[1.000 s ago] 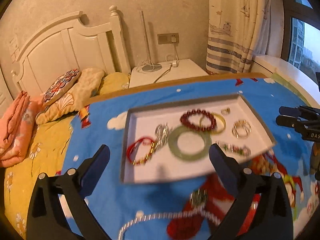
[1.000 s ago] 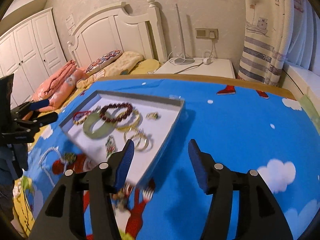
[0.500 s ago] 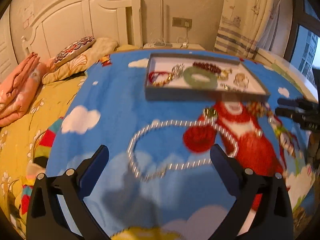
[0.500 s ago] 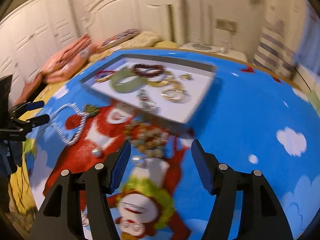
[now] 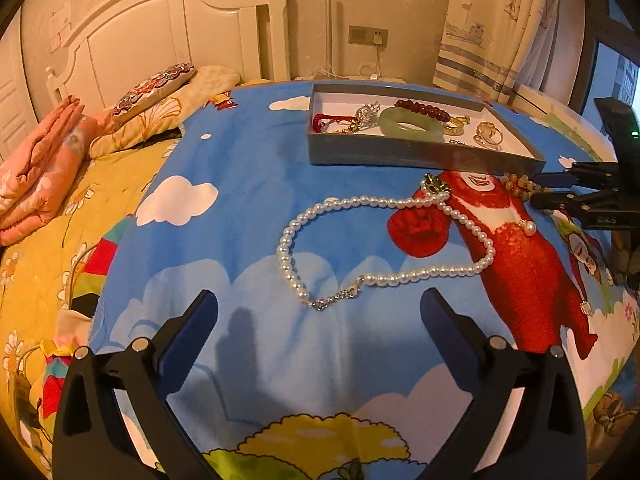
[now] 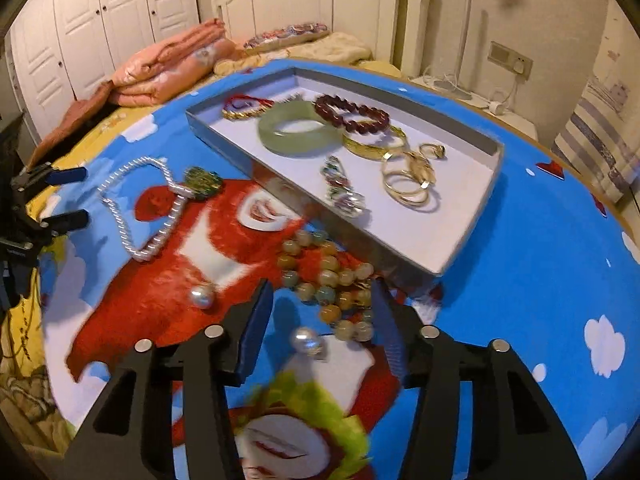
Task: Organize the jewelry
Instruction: 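Move back to the pile and grasp the multicolor bead bracelet with the right tool, then grasp the pearl necklace with the left tool while the right tool holds the bead bracelet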
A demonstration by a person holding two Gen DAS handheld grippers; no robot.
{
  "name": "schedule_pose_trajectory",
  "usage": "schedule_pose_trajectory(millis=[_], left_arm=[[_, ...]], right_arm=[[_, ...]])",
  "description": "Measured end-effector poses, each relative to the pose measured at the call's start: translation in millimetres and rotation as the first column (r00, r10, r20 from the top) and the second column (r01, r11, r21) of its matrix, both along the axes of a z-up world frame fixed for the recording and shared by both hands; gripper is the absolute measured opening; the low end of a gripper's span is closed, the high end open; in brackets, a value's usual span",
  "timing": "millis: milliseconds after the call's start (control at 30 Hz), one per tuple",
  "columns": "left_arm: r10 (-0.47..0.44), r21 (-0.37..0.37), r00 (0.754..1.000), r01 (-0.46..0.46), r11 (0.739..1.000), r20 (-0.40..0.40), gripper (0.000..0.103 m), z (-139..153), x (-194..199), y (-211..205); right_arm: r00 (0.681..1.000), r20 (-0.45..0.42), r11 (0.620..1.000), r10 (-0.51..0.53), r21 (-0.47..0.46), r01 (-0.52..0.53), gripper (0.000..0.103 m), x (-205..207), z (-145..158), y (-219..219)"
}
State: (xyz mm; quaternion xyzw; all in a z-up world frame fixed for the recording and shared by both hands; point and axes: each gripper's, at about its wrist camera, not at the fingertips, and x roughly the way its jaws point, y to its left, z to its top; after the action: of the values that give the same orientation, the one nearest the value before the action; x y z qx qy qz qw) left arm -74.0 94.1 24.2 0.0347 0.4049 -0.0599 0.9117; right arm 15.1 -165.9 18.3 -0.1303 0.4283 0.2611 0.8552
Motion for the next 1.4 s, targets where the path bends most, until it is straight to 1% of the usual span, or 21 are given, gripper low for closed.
schedule_pose_trajectory(millis=[67, 100, 133, 167, 233, 400, 533, 633, 667, 733, 767, 800, 833, 867, 1000, 1067, 1167, 1300, 1400], left_arm=[[0.000, -0.002, 1.000, 0.000, 1.000, -0.003, 0.100, -1, 2, 0], [0.002, -0.003, 1.000, -0.002, 1.000, -0.007, 0.100, -2, 2, 0], [0.003, -0.003, 1.000, -0.003, 1.000, -0.008, 0.100, -2, 2, 1], [0.005, -0.003, 1.000, -0.005, 1.000, -0.010, 0.100, -3, 2, 2], [0.010, -0.003, 1.000, -0.010, 1.000, -0.011, 0.100, -3, 2, 4], [0.016, 0.001, 1.000, -0.016, 1.000, -0.010, 0.100, -1, 4, 5], [0.008, 0.007, 1.000, -0.008, 1.000, -0.008, 0.100, 0, 6, 1], [0.004, 0.006, 1.000, -0.003, 1.000, -0.017, 0.100, -2, 8, -2], [0.002, 0.006, 1.000, -0.002, 1.000, -0.021, 0.100, -4, 8, -3], [-0.002, 0.005, 1.000, 0.002, 1.000, -0.027, 0.100, -6, 8, -4], [-0.005, 0.005, 1.000, 0.005, 1.000, -0.030, 0.100, -7, 9, -5], [-0.005, 0.008, 1.000, 0.005, 1.000, -0.031, 0.100, -8, 9, -5], [-0.003, 0.008, 0.999, 0.003, 1.000, -0.032, 0.100, -8, 9, -5], [-0.001, 0.007, 0.999, 0.001, 1.000, -0.033, 0.100, -9, 10, -4], [0.009, -0.004, 0.999, -0.009, 1.000, -0.039, 0.100, -10, 13, 1], [0.010, -0.008, 0.999, -0.010, 1.000, -0.040, 0.100, -10, 13, 2], [0.011, -0.017, 0.999, -0.012, 1.000, -0.046, 0.100, -10, 16, 5], [0.011, -0.053, 0.998, -0.014, 0.999, -0.056, 0.100, -9, 19, 11], [0.006, -0.083, 0.998, -0.011, 0.996, -0.061, 0.100, -7, 21, 15]], right_arm=[[1.000, -0.003, 1.000, 0.011, 0.028, -0.011, 0.037, 2, -1, -4], [1.000, 0.011, 1.000, 0.018, 0.023, -0.018, 0.025, 0, 0, -4], [0.999, 0.021, 0.999, 0.025, 0.026, -0.025, 0.021, -2, 1, -4], [0.999, 0.037, 0.999, 0.031, 0.039, -0.032, 0.011, -6, 3, -5], [0.998, 0.069, 0.999, 0.012, 0.049, -0.016, 0.010, -10, 9, -7], [0.993, 0.098, 0.986, -0.073, 0.160, 0.057, 0.010, -19, 22, -26], [0.992, 0.068, 0.959, -0.108, 0.270, 0.086, 0.010, -21, 31, -43], [0.993, 0.018, 0.922, -0.116, 0.373, 0.101, 0.011, -21, 33, -58], [0.992, -0.002, 0.913, -0.125, 0.391, 0.115, 0.011, -19, 31, -61], [0.987, -0.011, 0.922, -0.159, 0.356, 0.153, 0.011, -18, 28, -64], [0.987, -0.035, 0.906, -0.156, 0.392, 0.157, 0.011, -18, 27, -68], [0.986, -0.050, 0.882, -0.159, 0.441, 0.164, 0.011, -19, 28, -74], [0.984, -0.053, 0.874, -0.172, 0.452, 0.177, 0.011, -19, 29, -77], [0.979, -0.049, 0.875, -0.199, 0.440, 0.200, 0.011, -20, 29, -80], [0.974, -0.051, 0.861, -0.219, 0.460, 0.218, 0.011, -22, 31, -86], [0.974, -0.024, 0.868, -0.224, 0.449, 0.211, 0.011, -26, 36, -86], [0.975, 0.012, 0.869, -0.223, 0.455, 0.193, 0.011, -32, 45, -84], [0.972, 0.082, 0.857, -0.221, 0.492, 0.154, 0.011, -44, 62, -82], [0.971, 0.110, 0.863, -0.214, 0.486, 0.135, 0.011, -50, 69, -79]])
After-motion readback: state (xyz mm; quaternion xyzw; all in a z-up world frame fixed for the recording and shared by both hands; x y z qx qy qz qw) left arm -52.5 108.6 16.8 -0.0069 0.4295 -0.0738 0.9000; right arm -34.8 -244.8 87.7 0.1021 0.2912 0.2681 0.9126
